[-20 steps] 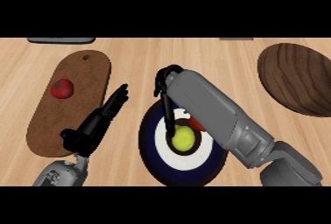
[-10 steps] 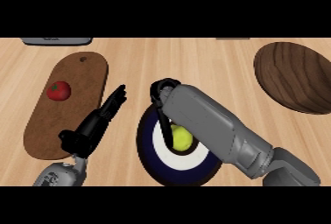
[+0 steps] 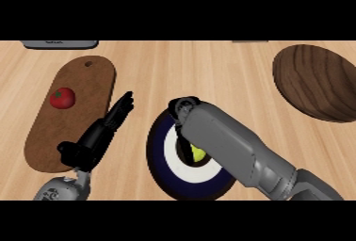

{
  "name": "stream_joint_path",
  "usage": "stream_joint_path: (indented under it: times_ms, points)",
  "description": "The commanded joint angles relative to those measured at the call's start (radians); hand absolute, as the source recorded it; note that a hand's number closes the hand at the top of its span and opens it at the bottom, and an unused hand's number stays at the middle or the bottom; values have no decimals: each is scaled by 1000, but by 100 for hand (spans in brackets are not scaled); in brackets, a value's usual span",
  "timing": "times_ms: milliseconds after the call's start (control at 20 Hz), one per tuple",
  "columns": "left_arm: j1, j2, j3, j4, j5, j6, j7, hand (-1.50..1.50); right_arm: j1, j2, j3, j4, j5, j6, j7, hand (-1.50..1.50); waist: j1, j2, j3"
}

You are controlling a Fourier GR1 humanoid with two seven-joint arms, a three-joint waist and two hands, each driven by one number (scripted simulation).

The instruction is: Pick the pear from the plate and place it in the bowl

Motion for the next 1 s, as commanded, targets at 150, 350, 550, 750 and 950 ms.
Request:
stream_joint_path:
  times_ms: [150,350,550,750,950]
  points:
    - [-27,-46,23,67,-28,-3,-20,0,60,25,-36,1,38,19,90,-150,1,1,0]
    - [-22,-41,21,-15,-37,-7,54,0,81,-26,-65,25,122,48,-11,-150,-1,0,0]
    - [-62,-40,60,93,-31,-52,-5,0,177,13,-28,-19,199,-7,-34,-150,-9,1,0]
    - [-34,-54,53,41,-53,-45,9,0,188,25,-41,-15,217,-27,-145,150,4,3,0]
    - [-4,-42,82,77,-41,-90,-50,0,169,-4,-83,-10,326,-68,-235,150,1,3,0]
